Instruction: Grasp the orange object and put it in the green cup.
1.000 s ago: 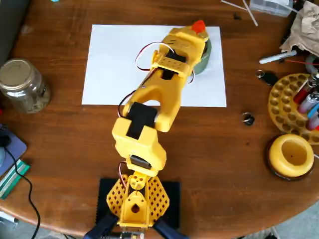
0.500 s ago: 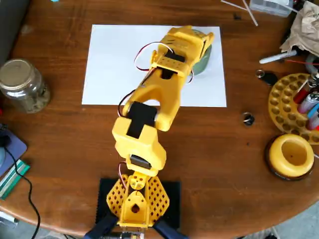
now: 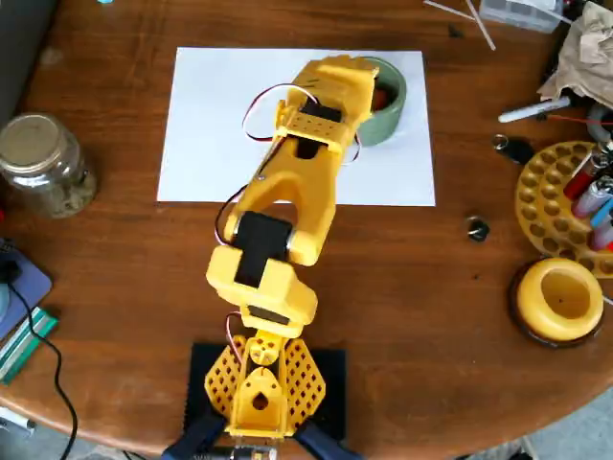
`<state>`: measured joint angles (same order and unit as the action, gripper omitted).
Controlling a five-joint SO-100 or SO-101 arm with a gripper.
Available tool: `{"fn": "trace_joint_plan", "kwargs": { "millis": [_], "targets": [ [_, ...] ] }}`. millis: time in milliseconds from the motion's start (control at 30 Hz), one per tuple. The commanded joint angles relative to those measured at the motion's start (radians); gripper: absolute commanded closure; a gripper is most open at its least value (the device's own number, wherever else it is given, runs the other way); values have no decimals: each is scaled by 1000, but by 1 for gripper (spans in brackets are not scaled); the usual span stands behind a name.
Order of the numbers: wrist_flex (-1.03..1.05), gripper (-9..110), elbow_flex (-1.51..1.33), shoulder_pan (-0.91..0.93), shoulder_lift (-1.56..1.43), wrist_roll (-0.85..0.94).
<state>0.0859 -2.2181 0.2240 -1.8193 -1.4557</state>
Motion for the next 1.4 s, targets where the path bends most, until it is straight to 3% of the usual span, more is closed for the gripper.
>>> {"fn": "trace_joint_plan", "kwargs": {
  "millis": [0,333,467,600,767,967,1367],
  "targets": [
    [140,102,-14,-18,-138,140],
    [175,102,-445,-61,-621,1032],
    [216,102,-683,-89,-899,1236],
    [439,102,-879,-133,-1290,1316],
    [759,102,-879,-170,-1404,1466],
    [965,102,-879,-198,-1408,1603],
    [1026,102,-881,-202,-1393,1562]
  ]
}}
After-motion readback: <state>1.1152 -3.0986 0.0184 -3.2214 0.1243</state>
